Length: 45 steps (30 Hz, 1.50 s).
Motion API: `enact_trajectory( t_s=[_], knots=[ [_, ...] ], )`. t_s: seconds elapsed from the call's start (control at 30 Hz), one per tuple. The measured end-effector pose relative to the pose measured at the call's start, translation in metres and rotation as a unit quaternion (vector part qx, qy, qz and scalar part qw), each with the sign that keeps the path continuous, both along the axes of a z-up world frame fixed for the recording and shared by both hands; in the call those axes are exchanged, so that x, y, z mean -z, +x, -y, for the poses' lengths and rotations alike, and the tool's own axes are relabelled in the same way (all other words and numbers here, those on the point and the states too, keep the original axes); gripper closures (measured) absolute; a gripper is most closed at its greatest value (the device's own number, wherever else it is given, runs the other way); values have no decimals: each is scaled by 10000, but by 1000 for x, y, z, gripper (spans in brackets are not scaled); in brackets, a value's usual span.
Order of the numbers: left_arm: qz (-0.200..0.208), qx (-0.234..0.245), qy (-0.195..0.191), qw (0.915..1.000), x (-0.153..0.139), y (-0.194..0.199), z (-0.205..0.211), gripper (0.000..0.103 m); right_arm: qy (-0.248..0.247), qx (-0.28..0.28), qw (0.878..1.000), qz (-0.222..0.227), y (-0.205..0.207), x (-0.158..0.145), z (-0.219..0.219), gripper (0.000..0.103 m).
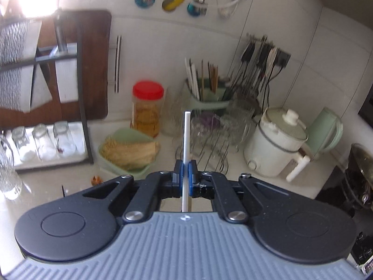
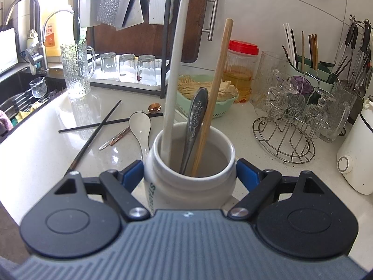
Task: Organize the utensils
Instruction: 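Lower the white chopstick into the mug and open the left tool, then move the left tool to the black chopstick on the counter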
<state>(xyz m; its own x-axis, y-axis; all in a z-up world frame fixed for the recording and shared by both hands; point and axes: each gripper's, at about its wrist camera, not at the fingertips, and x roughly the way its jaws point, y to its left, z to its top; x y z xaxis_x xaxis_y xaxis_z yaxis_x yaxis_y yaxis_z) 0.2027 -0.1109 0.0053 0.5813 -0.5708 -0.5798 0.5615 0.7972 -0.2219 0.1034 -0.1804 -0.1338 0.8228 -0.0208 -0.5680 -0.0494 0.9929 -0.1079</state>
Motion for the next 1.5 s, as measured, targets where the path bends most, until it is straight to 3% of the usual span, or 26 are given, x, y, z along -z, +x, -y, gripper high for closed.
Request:
enact_trajectory(
  t_s=[0.47,0.97,1.13,1.5],
  knots=[
    [-315,-33,473,9984,46,2,12,98,33,6,10000,30,-1,0,0,15],
    [-527,-271,410,9974,47,11,8,97,40,-48,10000,40,-1,0,0,15],
    [-557,-309,310,9975,42,8,2,83,43,-70,10000,19,-1,-1,1,15],
    [-516,-940,362,9936,42,-11,-44,82,42,-206,9998,16,0,-1,3,15]
  ],
)
